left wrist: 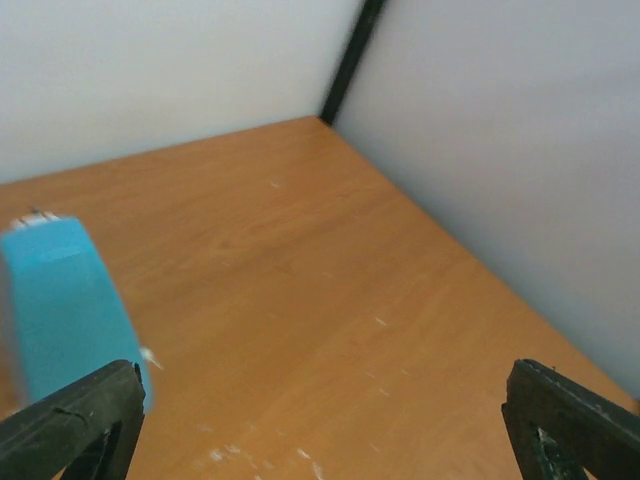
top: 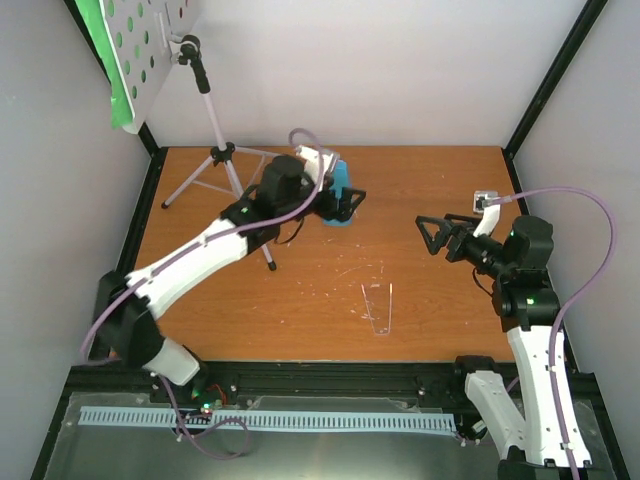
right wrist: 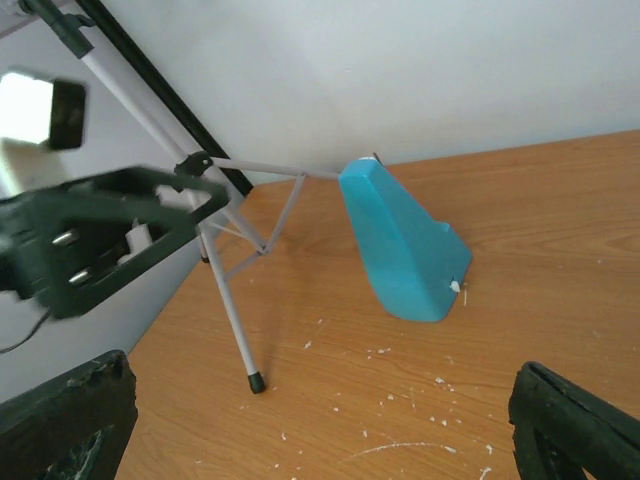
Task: Pack up the instrument practice props
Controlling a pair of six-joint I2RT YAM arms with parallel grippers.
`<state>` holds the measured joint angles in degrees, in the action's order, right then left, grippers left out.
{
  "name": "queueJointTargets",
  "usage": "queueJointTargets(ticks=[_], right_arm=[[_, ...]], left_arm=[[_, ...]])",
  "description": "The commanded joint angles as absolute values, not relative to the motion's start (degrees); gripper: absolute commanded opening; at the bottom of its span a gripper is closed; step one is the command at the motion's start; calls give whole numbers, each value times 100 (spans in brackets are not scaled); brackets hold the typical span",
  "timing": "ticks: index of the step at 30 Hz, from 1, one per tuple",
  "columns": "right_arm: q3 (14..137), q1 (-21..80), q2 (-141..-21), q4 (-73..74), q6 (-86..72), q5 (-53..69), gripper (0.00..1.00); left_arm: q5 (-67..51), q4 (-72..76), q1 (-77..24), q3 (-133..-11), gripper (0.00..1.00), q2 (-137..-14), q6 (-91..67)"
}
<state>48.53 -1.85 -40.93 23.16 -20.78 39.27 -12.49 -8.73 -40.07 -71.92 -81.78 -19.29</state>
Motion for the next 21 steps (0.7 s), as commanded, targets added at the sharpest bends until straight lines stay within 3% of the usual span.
queueJointTargets(ticks=[1, 6, 10, 17, 21], right_arm=[[4995, -185, -4088, 2644, -1940, 3741, 100], [4995, -184, -4125, 2767, -1851, 3746, 100], [5019, -185, -4191, 2919, -1633, 3704, 100], [4938, -176, -4189, 2867, -1675, 3855, 100], [4921, -176, -4192, 2925, -1639, 3804, 100]], left_arm=[[94, -1532, -3946, -8560, 99, -9520, -1835], [457, -3051, -3516, -10634, 100, -11224, -2276], [550, -3364, -3432, -11643, 100, -11970, -2152], [719, -3469, -3402, -12019, 99, -12449, -2080], [480, -3391, -3393, -12086, 83, -12545, -1950]])
